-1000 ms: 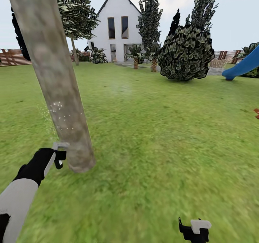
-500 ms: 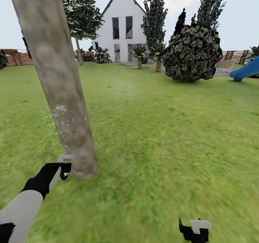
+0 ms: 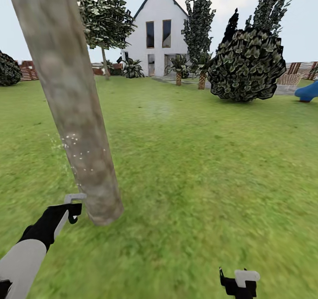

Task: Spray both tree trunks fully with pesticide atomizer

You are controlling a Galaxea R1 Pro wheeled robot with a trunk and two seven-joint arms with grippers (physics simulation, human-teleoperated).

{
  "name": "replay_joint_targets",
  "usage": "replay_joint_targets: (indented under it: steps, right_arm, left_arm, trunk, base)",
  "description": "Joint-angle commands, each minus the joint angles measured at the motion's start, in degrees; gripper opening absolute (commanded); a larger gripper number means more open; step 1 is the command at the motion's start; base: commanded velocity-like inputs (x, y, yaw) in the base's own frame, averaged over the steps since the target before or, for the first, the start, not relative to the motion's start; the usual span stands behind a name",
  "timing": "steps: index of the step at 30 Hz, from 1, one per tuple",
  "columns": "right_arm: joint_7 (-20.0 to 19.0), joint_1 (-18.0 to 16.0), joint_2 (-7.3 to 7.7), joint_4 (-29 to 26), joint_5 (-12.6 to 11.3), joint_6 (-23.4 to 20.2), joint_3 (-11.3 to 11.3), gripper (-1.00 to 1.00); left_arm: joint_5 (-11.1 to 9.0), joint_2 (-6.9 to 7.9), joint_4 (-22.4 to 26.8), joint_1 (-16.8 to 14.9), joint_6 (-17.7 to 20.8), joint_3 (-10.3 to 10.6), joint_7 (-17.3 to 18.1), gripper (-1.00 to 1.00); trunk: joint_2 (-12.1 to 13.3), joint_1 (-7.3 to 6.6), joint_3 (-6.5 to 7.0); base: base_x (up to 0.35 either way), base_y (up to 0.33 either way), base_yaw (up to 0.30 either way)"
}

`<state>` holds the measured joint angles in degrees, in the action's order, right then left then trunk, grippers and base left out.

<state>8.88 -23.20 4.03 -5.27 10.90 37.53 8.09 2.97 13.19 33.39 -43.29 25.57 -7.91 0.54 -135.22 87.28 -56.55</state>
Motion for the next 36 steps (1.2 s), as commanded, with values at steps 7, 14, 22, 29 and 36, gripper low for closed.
replay_joint_targets:
  steps: [7,14,22,29,36]
  right_arm:
    - [0.00,0.00,0.01,0.09,0.00,0.00,-0.02,1.00]
    - [0.00,0.00,0.01,0.09,0.00,0.00,-0.01,1.00]
    - [0.00,0.00,-0.01,0.09,0.00,0.00,-0.06,1.00]
    - [0.00,0.00,-0.08,0.11,0.00,0.00,-0.07,1.00]
    - [0.00,0.00,-0.08,0.12,0.00,0.00,-0.09,1.00]
  left_arm:
    - [0.09,0.00,0.00,0.05,0.01,0.00,0.04,-1.00]
    - [0.19,0.14,-0.02,0.05,0.01,-0.08,0.04,-1.00]
    - [0.25,0.43,-0.04,0.05,0.07,-0.09,-0.01,-1.00]
    - [0.14,0.53,-0.07,0.05,0.01,-0.09,-0.01,-1.00]
    - [0.10,0.36,-0.08,0.05,0.01,-0.09,-0.01,-1.00]
  trunk:
    - [0.00,0.00,0.00]
    - [0.00,0.00,0.00]
    - [0.00,0.00,0.00]
    - [0.00,0.00,0.00]
    - [0.00,0.00,0.00]
  base:
    - [0.012,-0.271,0.000]
    - [0.000,-0.274,0.000]
    - [0.052,-0.274,0.000]
    - [0.179,-0.241,0.141]
    - [0.193,-0.227,0.181]
